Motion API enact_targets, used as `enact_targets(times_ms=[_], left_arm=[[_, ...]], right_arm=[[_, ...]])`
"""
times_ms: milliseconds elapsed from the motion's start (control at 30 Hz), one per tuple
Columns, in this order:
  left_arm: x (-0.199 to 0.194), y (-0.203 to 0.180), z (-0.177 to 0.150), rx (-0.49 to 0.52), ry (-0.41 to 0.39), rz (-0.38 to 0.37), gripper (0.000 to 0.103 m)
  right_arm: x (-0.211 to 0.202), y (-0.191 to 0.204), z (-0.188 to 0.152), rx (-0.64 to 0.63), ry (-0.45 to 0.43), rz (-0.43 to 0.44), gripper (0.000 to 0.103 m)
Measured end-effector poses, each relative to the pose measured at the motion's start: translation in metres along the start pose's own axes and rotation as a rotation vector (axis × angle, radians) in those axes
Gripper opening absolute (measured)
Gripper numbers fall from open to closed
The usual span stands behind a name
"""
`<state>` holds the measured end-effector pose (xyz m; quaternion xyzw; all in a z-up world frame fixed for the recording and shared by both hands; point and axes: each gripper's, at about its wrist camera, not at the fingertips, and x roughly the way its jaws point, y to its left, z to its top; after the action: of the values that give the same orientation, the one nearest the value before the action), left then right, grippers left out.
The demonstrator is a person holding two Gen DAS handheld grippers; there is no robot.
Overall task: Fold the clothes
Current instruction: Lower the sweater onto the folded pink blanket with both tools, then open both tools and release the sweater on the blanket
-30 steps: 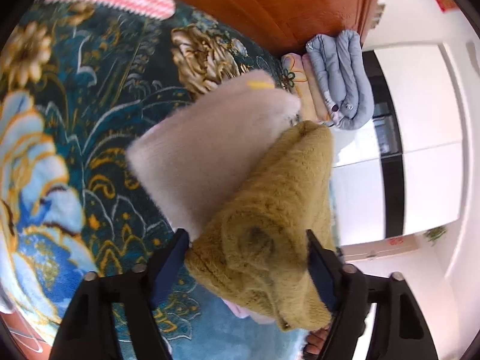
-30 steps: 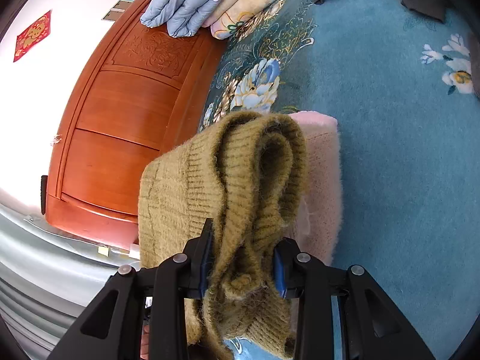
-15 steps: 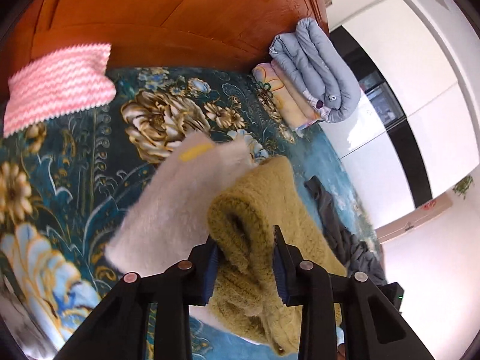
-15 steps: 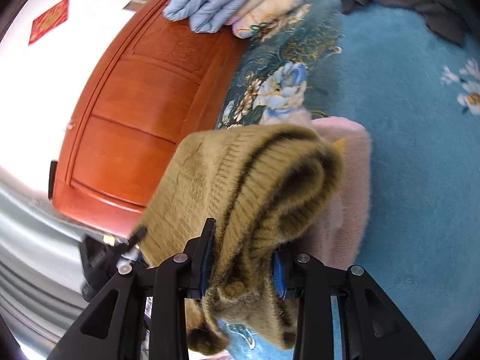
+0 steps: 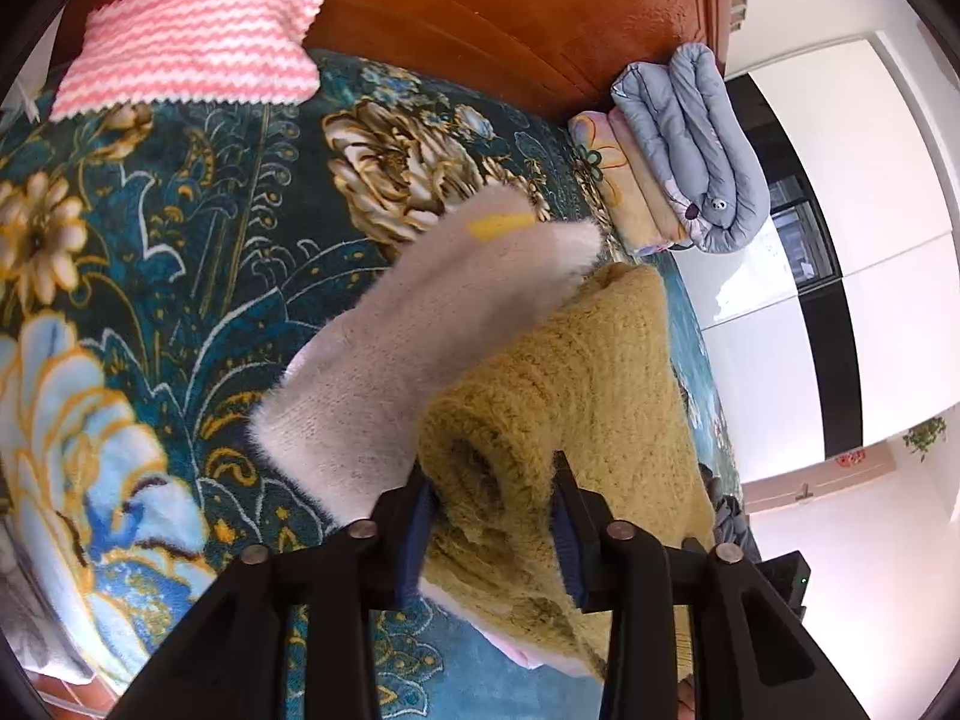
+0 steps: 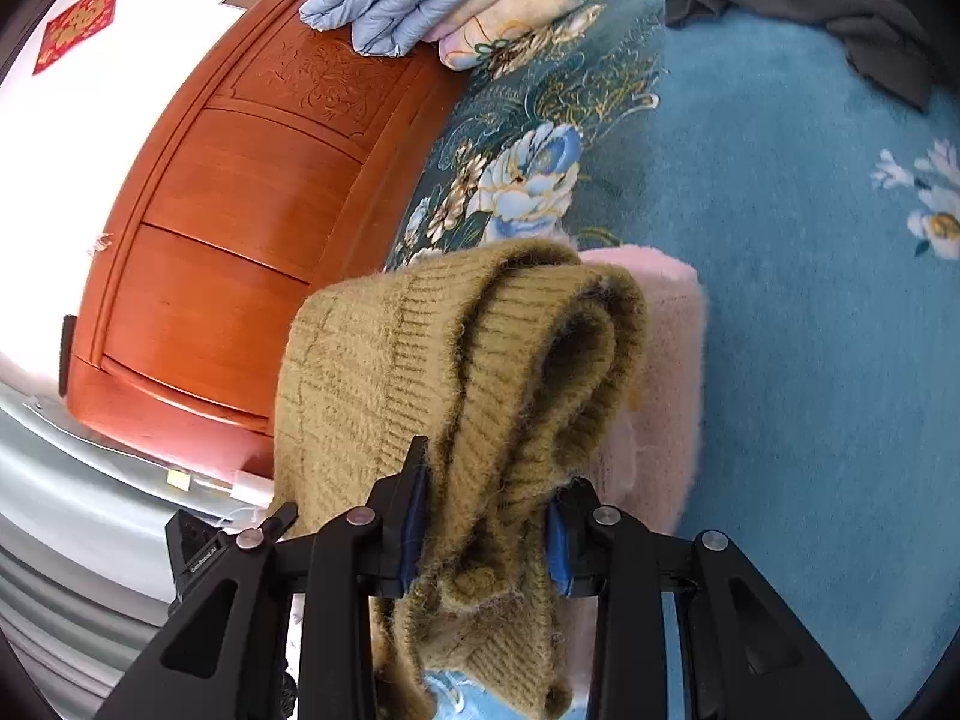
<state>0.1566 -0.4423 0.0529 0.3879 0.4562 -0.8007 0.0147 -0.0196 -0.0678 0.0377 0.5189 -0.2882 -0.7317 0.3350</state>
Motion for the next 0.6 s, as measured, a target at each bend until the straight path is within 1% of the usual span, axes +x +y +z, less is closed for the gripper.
enact_targets(times_ms=[33,100,167,233,300,333,367,433,500,567,600], left_arm=[[-0.003,-0.002,0.0,0.007,-0.005,0.008,0.048],[-0.015,-0.001,0.0,0.009,-0.023,0.017,0.055],[-0.027,0.0,0.0,0.014,-0.043,0.026,0.058],[-0.04,-0.003,-0.001,0.039,-0.073,0.055,0.059],[-0.049,-0.013,-0.001,0.093,-0.1,0.099,0.059],[-0.051,-0.024,0.0,0.135,-0.111,0.123,0.059],[-0.052,-0.032,0.002,0.165,-0.116,0.134,0.06],[-0.043,-0.056,-0.001,0.252,-0.103,0.135,0.064],[-0.034,-0.081,-0.004,0.339,-0.091,0.135,0.067],[-0.019,-0.098,-0.011,0.418,-0.075,0.165,0.067],[-0.012,-0.102,-0.013,0.436,-0.063,0.174,0.067]], right_arm=[[-0.001,-0.001,0.0,0.004,0.007,0.004,0.038],[-0.005,0.002,0.002,-0.023,0.023,-0.014,0.038],[-0.014,0.004,0.002,-0.048,0.023,-0.044,0.039],[-0.027,0.006,0.001,-0.073,-0.004,-0.083,0.039],[-0.032,0.021,0.004,-0.14,-0.025,-0.12,0.039],[-0.035,0.028,0.005,-0.173,-0.035,-0.139,0.039],[-0.038,0.035,0.006,-0.206,-0.046,-0.157,0.039],[-0.042,0.051,0.008,-0.275,-0.065,-0.192,0.039],[-0.031,0.078,0.005,-0.372,-0.044,-0.193,0.039],[-0.014,0.098,-0.001,-0.457,-0.003,-0.2,0.04],[-0.006,0.105,-0.004,-0.493,0.021,-0.205,0.04]])
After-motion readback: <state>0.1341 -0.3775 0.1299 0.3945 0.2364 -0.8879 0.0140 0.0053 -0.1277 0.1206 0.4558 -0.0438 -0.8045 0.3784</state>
